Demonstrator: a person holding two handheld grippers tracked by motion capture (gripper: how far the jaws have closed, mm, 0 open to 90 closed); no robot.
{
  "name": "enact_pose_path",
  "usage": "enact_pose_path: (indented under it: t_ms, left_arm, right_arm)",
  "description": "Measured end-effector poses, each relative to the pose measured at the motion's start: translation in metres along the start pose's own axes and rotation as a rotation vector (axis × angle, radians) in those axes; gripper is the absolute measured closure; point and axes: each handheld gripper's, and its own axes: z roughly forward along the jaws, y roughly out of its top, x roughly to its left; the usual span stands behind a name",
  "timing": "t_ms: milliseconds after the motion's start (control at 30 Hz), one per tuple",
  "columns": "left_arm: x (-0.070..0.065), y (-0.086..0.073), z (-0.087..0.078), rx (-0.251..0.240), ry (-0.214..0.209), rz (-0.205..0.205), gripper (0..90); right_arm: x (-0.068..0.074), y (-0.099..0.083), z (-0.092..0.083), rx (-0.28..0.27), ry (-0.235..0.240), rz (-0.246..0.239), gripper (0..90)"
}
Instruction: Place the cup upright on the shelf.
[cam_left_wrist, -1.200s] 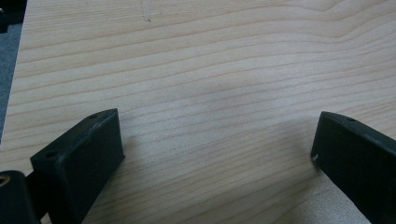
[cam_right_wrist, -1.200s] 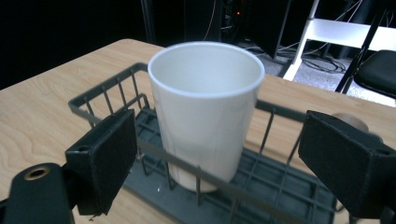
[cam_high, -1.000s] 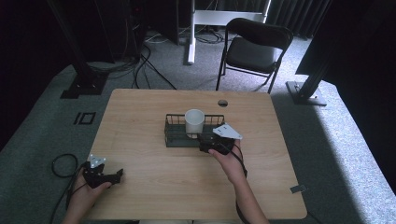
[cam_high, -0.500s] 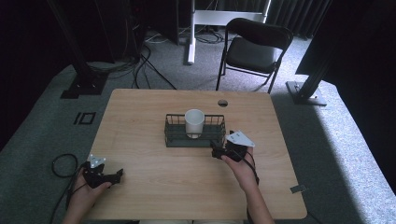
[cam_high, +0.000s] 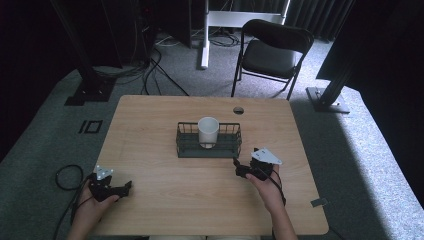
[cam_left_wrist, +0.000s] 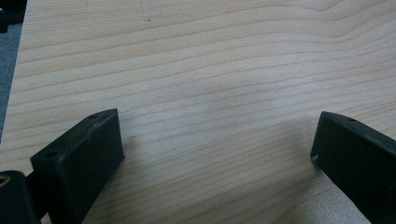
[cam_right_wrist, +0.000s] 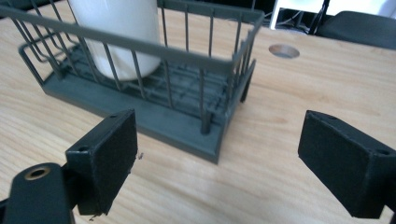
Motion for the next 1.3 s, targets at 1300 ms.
enact_pose_path:
  t_ms: [1300]
  left_arm:
    - [0.000,0.000,0.000,-0.001,0.000,-0.001,2.6]
  right_arm:
    - [-0.076,-0.062,-0.024,0.236,-0.180,0.100,12.8]
